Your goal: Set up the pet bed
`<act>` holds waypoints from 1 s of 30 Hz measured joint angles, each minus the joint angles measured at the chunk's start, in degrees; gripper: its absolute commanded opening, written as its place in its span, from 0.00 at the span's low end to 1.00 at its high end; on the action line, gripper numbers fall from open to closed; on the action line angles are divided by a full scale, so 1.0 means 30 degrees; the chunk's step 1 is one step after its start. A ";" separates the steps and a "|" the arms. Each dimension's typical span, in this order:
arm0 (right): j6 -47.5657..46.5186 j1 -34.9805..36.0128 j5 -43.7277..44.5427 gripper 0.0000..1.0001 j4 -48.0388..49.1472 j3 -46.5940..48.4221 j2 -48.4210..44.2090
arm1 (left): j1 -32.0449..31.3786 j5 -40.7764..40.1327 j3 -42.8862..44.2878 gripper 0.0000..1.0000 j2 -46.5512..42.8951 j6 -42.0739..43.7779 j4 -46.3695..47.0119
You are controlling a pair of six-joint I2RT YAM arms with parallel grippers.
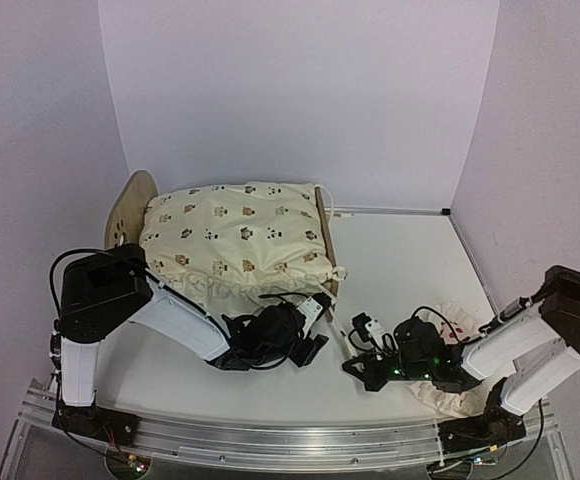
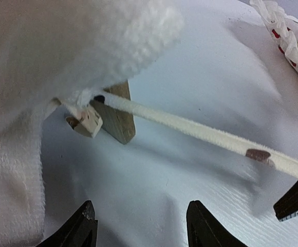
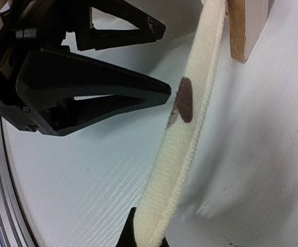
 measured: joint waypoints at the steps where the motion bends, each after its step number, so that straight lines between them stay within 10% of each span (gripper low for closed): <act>1: 0.0030 0.0000 -0.0012 0.00 -0.0141 0.0000 -0.0093 | 0.0019 -0.0112 0.0011 0.60 0.0159 0.0155 0.0468; 22: 0.0155 0.0087 -0.0281 0.00 -0.0765 0.0000 -0.0281 | 0.0706 -0.2459 0.0683 0.39 0.2748 0.4133 0.6822; 30: 0.0149 0.0087 -0.0491 0.00 -0.0880 0.0166 0.0107 | 0.0755 -0.2504 0.1207 0.02 0.3002 0.4967 0.6840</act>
